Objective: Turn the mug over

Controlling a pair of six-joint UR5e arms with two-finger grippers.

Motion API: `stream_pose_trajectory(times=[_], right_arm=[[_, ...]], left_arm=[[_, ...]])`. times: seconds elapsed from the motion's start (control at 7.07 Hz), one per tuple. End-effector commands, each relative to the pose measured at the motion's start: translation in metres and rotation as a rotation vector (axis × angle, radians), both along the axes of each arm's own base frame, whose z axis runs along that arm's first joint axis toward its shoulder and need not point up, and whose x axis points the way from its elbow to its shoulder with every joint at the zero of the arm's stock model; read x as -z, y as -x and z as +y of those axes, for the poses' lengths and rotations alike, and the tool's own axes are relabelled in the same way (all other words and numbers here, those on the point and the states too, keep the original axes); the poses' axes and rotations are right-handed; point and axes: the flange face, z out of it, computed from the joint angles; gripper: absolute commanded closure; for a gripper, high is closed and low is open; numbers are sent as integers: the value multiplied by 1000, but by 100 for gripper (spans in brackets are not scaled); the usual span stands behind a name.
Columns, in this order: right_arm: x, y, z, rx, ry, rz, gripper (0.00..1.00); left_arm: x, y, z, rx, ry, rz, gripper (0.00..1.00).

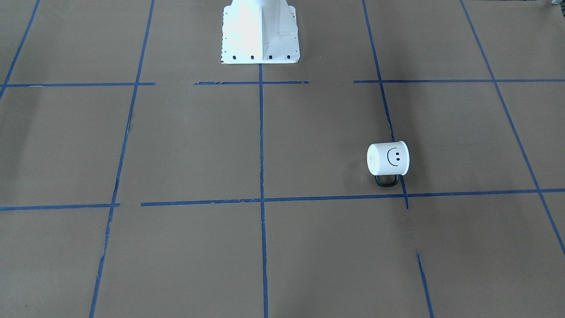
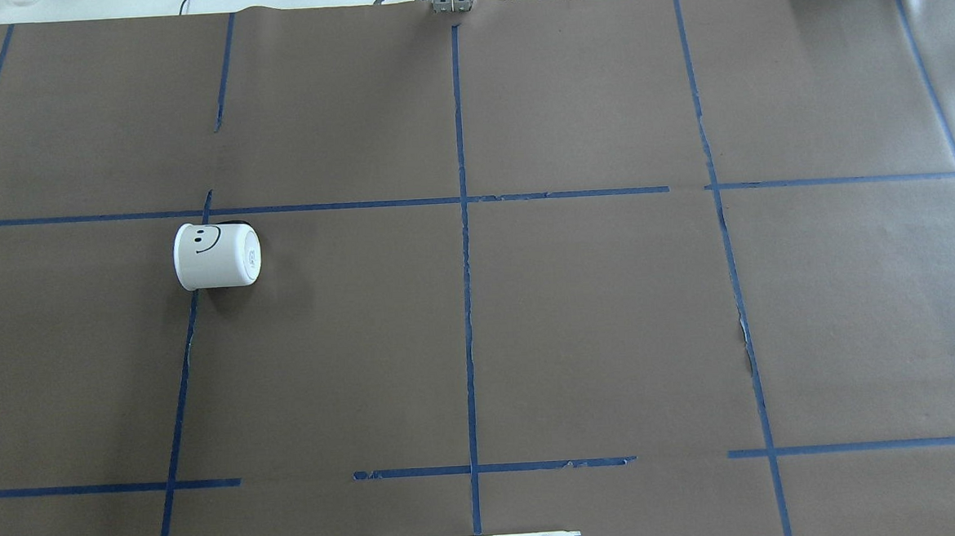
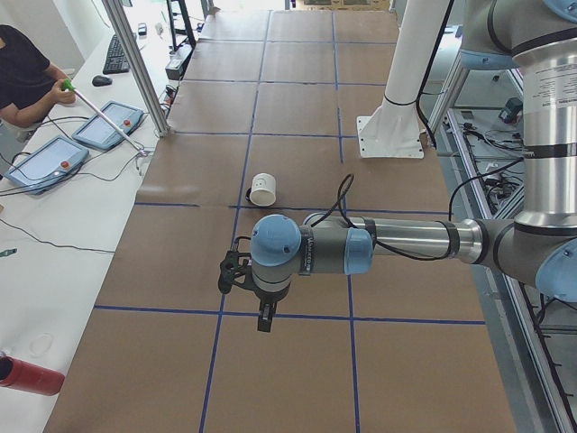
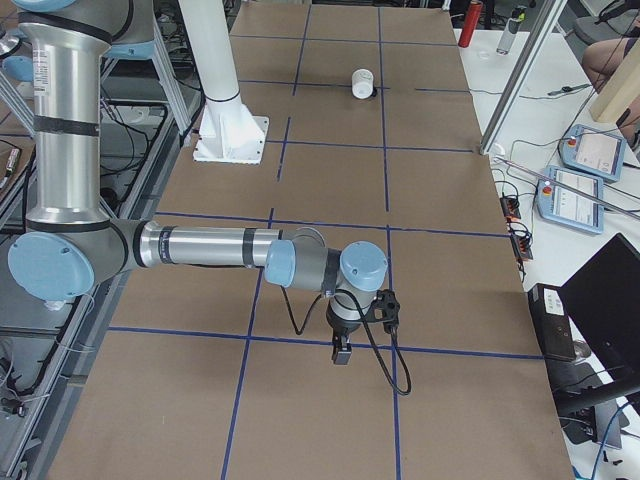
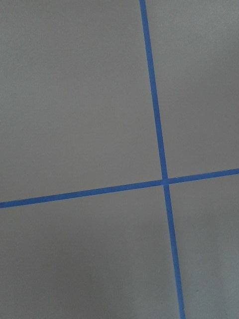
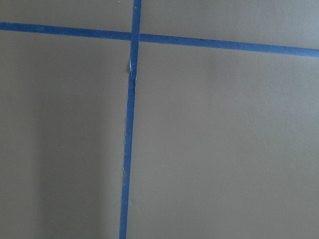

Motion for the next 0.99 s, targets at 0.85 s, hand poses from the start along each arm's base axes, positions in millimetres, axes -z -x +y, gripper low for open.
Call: stream_pose_trajectory(times=[0.85], right_arm=[[0, 0, 0, 0, 0, 0, 0]], left_arm=[[16, -74, -15, 27, 57, 159, 0]])
